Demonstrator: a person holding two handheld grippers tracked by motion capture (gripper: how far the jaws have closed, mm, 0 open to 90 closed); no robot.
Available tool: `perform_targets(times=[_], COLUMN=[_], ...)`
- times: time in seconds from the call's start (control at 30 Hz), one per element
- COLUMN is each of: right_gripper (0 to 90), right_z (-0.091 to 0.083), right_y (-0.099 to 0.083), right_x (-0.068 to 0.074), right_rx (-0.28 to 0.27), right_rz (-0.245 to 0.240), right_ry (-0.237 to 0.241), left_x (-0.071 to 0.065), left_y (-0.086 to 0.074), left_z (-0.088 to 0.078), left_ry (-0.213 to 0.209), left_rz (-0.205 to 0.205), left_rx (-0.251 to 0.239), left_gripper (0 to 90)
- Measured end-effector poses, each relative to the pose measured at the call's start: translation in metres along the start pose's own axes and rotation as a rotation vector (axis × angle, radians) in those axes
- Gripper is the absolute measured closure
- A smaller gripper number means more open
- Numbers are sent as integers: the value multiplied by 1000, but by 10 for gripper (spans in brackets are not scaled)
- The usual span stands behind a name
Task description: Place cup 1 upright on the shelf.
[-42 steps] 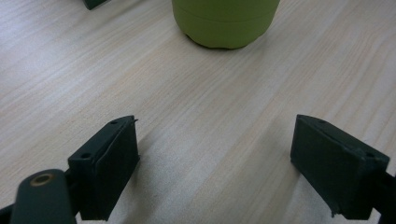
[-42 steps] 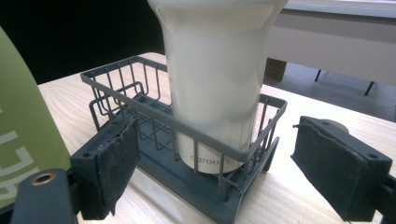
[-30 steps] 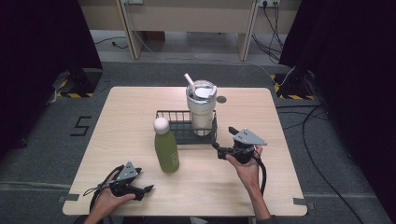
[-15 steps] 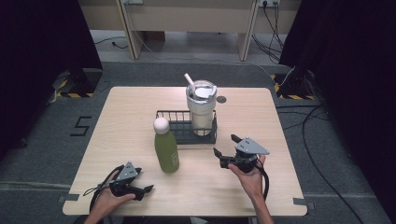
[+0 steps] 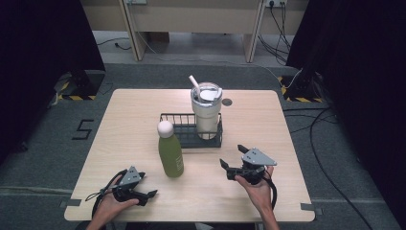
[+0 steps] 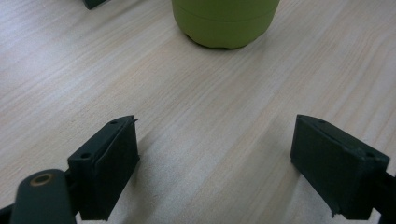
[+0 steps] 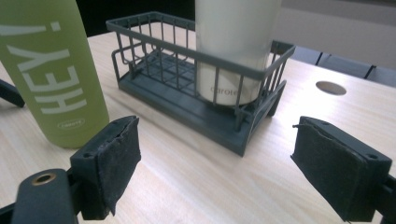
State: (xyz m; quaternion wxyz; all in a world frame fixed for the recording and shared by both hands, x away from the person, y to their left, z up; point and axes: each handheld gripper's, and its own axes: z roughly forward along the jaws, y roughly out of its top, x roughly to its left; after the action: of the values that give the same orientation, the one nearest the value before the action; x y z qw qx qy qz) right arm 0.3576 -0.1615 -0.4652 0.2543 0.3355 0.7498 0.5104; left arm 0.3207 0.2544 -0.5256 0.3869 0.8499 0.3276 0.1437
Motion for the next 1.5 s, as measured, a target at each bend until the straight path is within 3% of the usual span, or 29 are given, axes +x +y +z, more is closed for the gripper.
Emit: perform_targets(times=[0.83, 0.9, 1.03, 1.5], right_gripper=[151, 151, 152, 151], right_z=[-4, -8, -11, -26], right_y=[-26, -26, -28, -51], right_x=[7, 9, 12, 11], right_rx=[66, 75, 75, 105], right_rz=[27, -1, -8, 44], right_ry=[9, -7, -5, -16], left_x=[0, 0, 0, 0], left_y=[0, 0, 0, 0], left_z=[0, 0, 0, 0], left_ry=[0, 0, 0, 0], left_rz=[0, 0, 0, 0], left_rx=[0, 0, 0, 0], left_gripper=[143, 143, 143, 143])
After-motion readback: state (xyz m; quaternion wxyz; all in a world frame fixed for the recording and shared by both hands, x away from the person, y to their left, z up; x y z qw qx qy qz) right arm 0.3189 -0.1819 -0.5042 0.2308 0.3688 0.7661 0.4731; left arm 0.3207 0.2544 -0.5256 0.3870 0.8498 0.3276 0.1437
